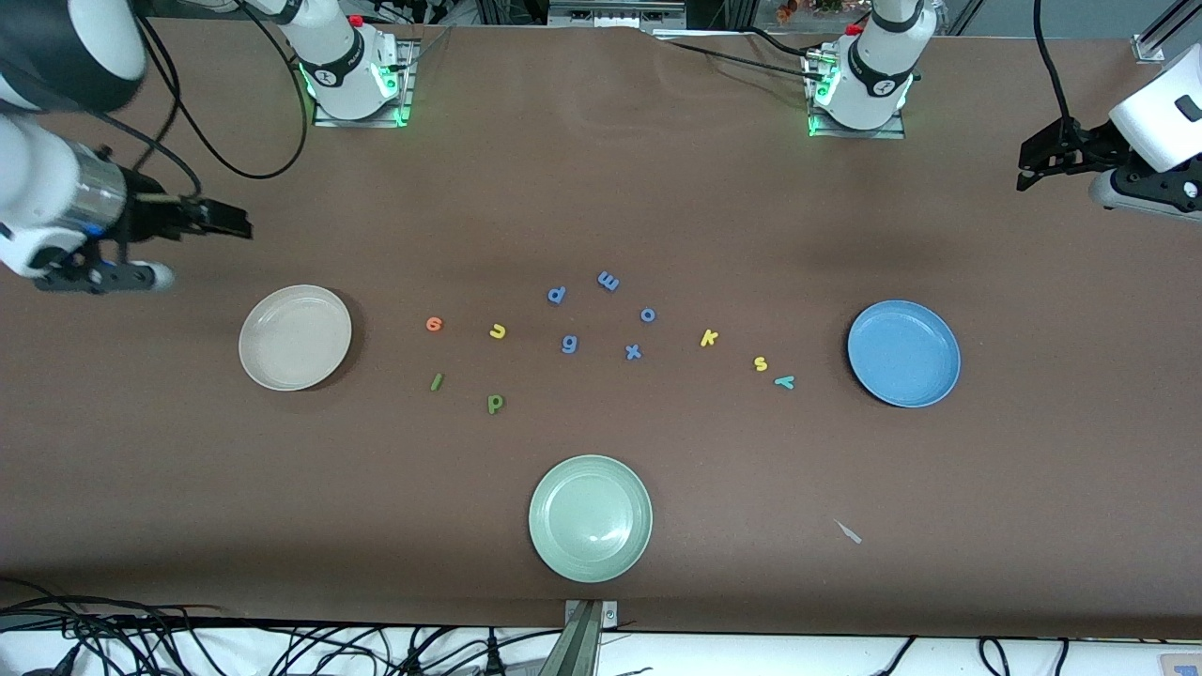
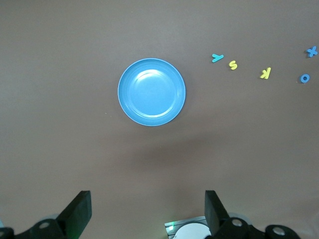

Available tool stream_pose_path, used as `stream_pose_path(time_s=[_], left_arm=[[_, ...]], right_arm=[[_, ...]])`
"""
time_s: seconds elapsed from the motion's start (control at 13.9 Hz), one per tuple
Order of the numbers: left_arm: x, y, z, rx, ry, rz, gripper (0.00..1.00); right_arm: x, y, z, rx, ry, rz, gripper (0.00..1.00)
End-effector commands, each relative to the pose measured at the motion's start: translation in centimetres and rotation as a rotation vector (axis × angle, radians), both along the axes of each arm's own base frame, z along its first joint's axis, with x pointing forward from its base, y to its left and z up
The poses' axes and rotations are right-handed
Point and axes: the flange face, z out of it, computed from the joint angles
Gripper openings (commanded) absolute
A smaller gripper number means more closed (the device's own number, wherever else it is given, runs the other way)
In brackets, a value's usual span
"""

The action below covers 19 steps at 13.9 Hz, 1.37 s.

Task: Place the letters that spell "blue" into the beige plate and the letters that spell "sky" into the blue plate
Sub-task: 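Reach the right gripper to the orange letter e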

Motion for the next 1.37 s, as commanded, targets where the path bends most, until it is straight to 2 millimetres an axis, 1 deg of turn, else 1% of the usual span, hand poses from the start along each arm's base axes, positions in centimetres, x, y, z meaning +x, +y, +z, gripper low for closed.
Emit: stream_pose_path(time_s=[0.0, 0.07, 0.14, 0.29, 0.36, 0.5, 0.58, 0.65, 0.72, 0.86, 0.94, 1.01, 1.08, 1.22, 1.3], left_arm=[[0.2, 0.0, 0.6, 0.019, 0.003, 0.000, 1.00], [0.2, -0.1, 0.6, 0.019, 0.003, -0.002, 1.00], [0.2, 0.0, 0.7, 0.017, 0.002, 0.001, 1.00], [0.2, 0.4, 0.7, 0.016, 0.003, -0.002, 1.00], [0.3, 0.2, 0.5, 0.021, 0.005, 0.001, 1.00], [1.1, 0.2, -0.8, -0.002, 0.021, 0.003, 1.00], [1.6, -0.2, -1.6, -0.020, 0.034, 0.001, 1.00], [2.0, -0.3, -2.3, -0.023, 0.042, -0.002, 1.00], [2.3, -0.4, -2.3, -0.024, 0.028, -0.004, 1.00], [2.6, -1.6, -2.5, -0.024, 0.013, -0.028, 1.00], [3.3, -1.9, -3.6, -0.032, 0.024, -0.032, 1.00], [3.6, -2.9, -4.4, -0.054, 0.011, -0.044, 1.00], [3.9, -4.3, -5.8, -0.064, 0.010, -0.067, 1.00], [5.9, -4.9, -9.7, -0.081, 0.045, -0.070, 1.00], [6.9, -5.1, -11.6, -0.101, 0.043, -0.064, 1.00]], right_arm=[[3.4, 3.3, -6.1, 0.010, -0.022, 0.027, 1.00], [4.4, 5.2, -8.2, 0.003, -0.051, 0.041, 1.00], [5.0, 6.5, -10.3, -0.010, -0.064, 0.028, 1.00], [5.6, 9.3, -13.9, -0.038, -0.074, -0.006, 1.00], [5.6, 10.5, -15.7, -0.049, -0.078, -0.019, 1.00], [4.3, 12.3, -18.9, -0.060, -0.101, -0.038, 1.00], [3.5, 13.5, -20.5, -0.066, -0.126, -0.063, 1.00], [2.2, 15.0, -22.1, -0.072, -0.139, -0.085, 1.00], [1.0, 15.8, -23.7, -0.075, -0.159, -0.100, 1.00], [-0.5, 16.0, -26.1, -0.072, -0.204, -0.125, 1.00], [-1.4, 16.4, -27.1, -0.067, -0.207, -0.116, 1.00], [-2.0, 16.6, -28.1, -0.066, -0.208, -0.112, 1.00], [-2.5, 16.3, -28.7, -0.071, -0.201, -0.113, 1.00], [-3.0, 16.0, -29.4, -0.078, -0.186, -0.110, 1.00], [-3.1, 16.0, -30.1, -0.084, -0.177, -0.112, 1.00]])
